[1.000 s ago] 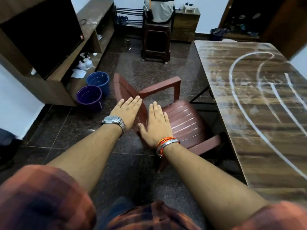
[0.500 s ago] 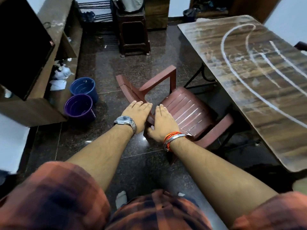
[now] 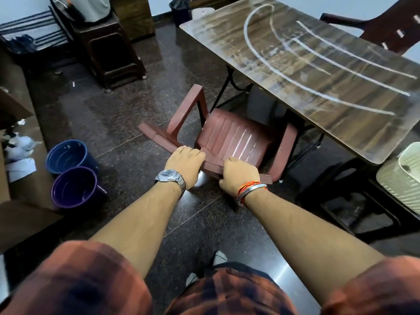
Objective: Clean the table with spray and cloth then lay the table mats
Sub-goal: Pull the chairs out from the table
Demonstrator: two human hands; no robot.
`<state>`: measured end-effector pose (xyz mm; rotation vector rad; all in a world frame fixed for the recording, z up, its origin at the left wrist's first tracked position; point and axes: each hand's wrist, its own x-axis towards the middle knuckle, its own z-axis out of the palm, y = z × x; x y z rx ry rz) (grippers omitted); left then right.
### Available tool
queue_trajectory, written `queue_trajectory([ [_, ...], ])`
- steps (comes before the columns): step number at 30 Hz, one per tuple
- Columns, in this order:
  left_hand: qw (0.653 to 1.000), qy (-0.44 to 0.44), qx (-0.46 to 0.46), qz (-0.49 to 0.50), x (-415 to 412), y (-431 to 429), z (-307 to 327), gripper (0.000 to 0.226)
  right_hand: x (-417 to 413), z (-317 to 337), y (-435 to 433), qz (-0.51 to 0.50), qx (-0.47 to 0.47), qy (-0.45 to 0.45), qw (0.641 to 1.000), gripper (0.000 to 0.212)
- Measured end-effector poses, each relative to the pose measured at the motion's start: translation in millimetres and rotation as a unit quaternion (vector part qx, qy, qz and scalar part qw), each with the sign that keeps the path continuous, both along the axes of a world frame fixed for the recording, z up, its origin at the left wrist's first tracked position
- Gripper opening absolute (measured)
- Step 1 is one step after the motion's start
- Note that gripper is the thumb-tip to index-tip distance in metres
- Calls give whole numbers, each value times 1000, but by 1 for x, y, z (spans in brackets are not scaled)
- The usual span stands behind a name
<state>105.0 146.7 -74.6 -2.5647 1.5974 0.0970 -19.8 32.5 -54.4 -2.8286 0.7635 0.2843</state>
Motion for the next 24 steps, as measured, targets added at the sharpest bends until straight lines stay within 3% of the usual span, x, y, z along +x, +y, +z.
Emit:
queue_trajectory([
  [4,998,-11,56,-9,16,-8,8,22,6,1,-1,-5,-22,-1,1000,22],
  [9,992,-34,108,-59,31,-17,8,21,10,-2,0,-4,-21,-22,1000,20],
  [24,980,-21,87,-178,134,-52,5,30,91,-2,-10,-77,-24,-16,997,23],
])
